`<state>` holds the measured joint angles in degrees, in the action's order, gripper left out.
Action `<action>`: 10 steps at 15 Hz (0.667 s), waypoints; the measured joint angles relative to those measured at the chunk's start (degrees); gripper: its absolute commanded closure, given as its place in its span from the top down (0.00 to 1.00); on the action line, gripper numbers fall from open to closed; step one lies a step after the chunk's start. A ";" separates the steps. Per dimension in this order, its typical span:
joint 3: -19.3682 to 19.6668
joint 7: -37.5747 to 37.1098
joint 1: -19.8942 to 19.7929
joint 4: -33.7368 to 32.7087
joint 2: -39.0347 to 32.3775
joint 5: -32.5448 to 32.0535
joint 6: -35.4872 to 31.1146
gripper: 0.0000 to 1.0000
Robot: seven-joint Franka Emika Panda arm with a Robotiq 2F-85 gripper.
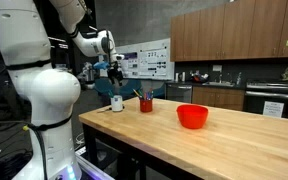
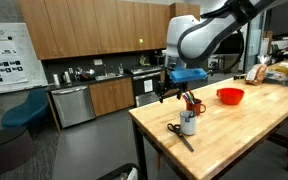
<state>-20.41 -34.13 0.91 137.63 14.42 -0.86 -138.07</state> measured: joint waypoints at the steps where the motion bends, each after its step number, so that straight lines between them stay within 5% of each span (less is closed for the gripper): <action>1: 0.00 0.00 0.00 0.00 0.00 0.00 0.00 1.00; 10: 2.45 -0.06 1.71 0.13 0.21 0.00 0.58 1.00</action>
<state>-17.96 -34.19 2.62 137.76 14.63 -0.86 -137.49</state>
